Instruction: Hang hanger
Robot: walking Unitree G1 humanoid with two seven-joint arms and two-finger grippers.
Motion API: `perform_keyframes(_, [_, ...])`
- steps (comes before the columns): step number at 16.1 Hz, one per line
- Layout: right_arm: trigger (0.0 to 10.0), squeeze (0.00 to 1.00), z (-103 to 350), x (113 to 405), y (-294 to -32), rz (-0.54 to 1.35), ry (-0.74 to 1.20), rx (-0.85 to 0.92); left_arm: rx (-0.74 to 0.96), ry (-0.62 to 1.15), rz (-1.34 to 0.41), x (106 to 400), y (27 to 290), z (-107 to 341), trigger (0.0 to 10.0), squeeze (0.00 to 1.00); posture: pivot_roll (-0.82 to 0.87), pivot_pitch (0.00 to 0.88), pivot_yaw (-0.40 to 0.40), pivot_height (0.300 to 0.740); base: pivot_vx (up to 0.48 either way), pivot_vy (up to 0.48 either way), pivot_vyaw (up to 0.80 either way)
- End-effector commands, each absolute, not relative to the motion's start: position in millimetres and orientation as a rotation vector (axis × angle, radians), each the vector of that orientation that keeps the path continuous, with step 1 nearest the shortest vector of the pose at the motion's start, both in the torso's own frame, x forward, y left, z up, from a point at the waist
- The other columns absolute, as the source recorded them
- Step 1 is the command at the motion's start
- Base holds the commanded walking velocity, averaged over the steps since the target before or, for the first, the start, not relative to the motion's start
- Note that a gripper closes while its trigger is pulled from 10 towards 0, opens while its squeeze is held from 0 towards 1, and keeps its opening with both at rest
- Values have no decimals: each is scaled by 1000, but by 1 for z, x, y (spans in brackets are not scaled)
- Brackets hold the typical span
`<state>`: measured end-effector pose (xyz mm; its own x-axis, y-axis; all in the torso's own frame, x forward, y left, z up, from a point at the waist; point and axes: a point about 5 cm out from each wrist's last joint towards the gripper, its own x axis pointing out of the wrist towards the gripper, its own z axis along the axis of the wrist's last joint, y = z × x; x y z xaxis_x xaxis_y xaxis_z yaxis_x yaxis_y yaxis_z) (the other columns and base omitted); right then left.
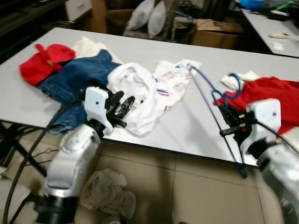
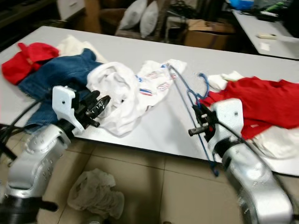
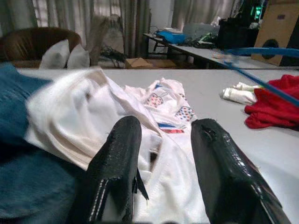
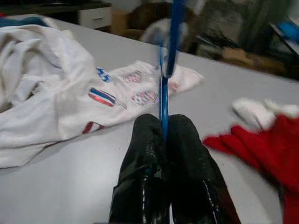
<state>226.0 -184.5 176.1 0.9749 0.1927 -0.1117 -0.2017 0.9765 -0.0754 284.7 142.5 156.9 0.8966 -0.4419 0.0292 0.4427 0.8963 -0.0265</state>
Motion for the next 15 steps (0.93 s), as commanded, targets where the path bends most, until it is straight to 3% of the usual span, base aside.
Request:
perform_keyframes(1, [10000,0,181,224,-183,169,75,-93,1,-32,-452,285,140,157,10000,0,-82,0,-35,740,0,-480,0])
perform_keyframes(6, [10000,0,171,216,-183,129,125,-64,3,-15,-455,288,131,144,10000,0,-105,0,-10,740,0,-475,-85])
perform_keyframes(10, [10000,0,163,213,-196,13,158,-101,3,-18,-473,292,127,144,10000,0,-112,0,7,740,0,-428,-680])
perform_keyframes(15, [10000,0,159,210,-199,10,179,-67,-11,-6,-491,292,125,141,10000,0,-108,0,9,740,0,-265,-800])
